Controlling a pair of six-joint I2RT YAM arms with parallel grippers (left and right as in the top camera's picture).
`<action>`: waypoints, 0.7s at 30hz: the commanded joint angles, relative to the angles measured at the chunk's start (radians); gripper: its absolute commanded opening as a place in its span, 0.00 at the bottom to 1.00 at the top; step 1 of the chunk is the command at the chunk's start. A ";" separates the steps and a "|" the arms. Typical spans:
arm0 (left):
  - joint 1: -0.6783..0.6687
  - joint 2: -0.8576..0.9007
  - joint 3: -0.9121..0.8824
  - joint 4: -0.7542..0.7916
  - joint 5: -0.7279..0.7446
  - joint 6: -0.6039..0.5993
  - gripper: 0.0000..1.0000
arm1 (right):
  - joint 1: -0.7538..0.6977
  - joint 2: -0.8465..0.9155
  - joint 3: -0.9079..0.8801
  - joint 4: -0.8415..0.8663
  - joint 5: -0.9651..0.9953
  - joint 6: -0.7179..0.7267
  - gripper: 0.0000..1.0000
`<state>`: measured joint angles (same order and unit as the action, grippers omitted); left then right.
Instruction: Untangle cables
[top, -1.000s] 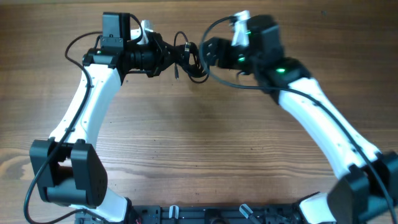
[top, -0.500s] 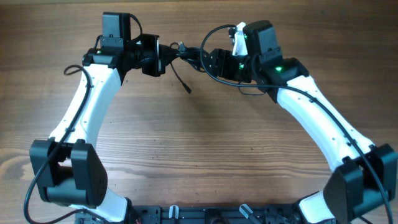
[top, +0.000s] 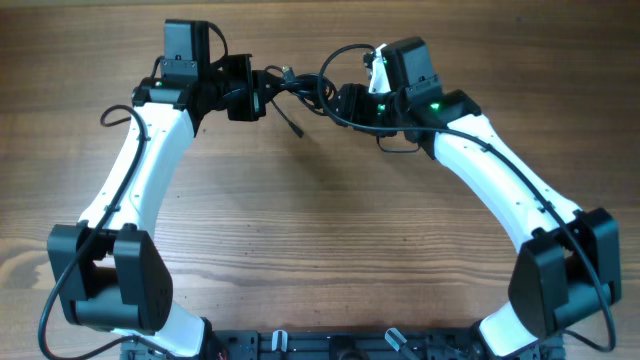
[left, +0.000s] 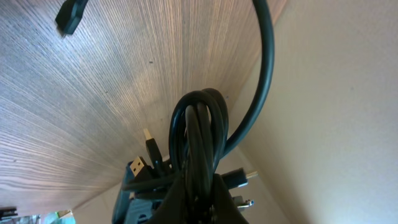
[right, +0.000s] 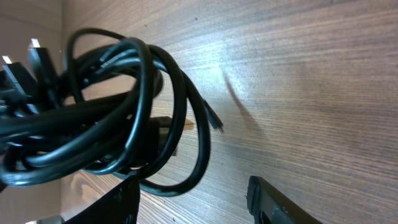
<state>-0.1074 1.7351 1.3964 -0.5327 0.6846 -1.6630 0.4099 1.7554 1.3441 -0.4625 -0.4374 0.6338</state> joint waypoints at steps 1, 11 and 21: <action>-0.003 -0.014 0.012 0.006 0.025 -0.021 0.04 | 0.002 0.049 0.004 0.028 -0.006 0.025 0.56; -0.018 -0.014 0.012 0.006 0.024 -0.021 0.04 | 0.002 0.061 0.004 0.129 0.017 0.042 0.57; -0.065 -0.014 0.012 0.006 0.048 -0.135 0.04 | 0.003 0.111 0.004 0.214 0.054 0.082 0.51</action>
<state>-0.1234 1.7351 1.3964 -0.5201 0.6498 -1.7447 0.4088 1.8153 1.3441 -0.2779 -0.4137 0.6907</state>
